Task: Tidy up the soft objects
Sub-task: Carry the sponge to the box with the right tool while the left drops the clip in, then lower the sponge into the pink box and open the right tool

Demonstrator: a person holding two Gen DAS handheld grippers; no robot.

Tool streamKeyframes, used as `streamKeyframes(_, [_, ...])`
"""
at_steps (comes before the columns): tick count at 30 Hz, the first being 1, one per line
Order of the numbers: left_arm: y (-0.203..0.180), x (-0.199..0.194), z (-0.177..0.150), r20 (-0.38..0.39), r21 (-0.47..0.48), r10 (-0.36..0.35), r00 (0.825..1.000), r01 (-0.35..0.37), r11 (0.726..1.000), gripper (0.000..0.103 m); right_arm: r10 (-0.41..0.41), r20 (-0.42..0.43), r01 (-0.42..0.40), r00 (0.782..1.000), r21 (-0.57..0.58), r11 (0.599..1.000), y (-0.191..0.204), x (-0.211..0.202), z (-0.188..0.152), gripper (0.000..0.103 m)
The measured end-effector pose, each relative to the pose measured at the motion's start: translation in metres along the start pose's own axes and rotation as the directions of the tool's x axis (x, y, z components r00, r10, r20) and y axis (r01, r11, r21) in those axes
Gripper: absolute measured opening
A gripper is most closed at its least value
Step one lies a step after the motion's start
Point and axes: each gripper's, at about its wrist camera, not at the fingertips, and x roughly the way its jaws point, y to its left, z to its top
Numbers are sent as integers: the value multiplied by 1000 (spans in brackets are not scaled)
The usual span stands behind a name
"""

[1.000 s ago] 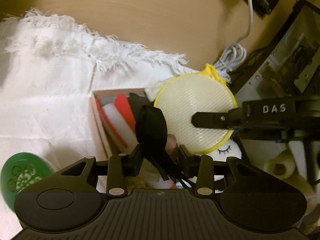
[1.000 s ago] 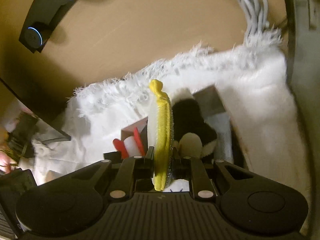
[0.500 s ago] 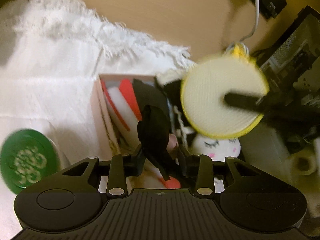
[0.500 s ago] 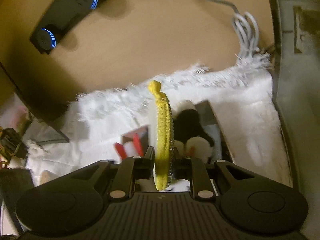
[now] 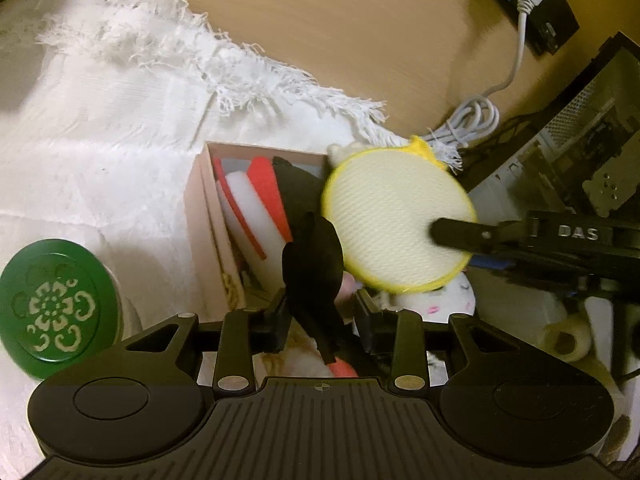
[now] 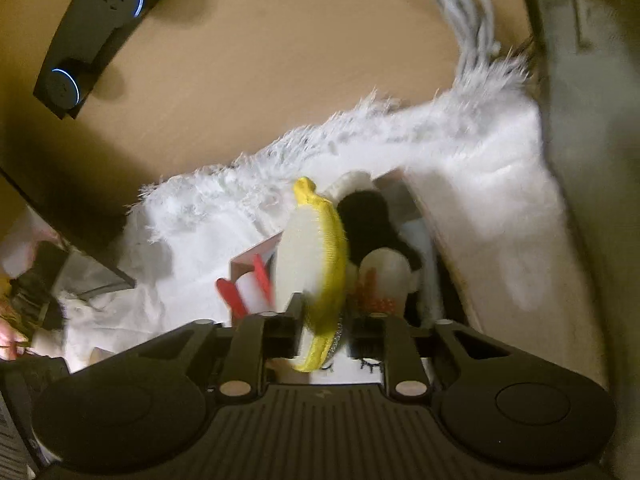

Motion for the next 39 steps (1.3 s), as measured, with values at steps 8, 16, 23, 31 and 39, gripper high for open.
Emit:
streamKeyframes(8, [-1,-12,-2,48,19,36,998,-37,999,38,-139,219,180,966,-182,967,30,-51,-1,69])
streamKeyframes(16, [-8,-19,4,82,27,-30,996,28,999,38,-100,173,138,980,-226,964,41,-28,4,35])
streamKeyframes(23, [-11,20,2,-26,63,51,998,-49,997,39,-132,98,150,986,-221,964,29,3,-8,32])
streamKeyframes(31, [-39,-4,6,72,282,67,995,-84,956,40,-155,91,175,984,-289,941,38,1,-8,34])
streamKeyframes(39, [-10,-20,19,70,42,-116,991,113,993,40,-170,131,201,977,-290,936,35,-16,-9,50])
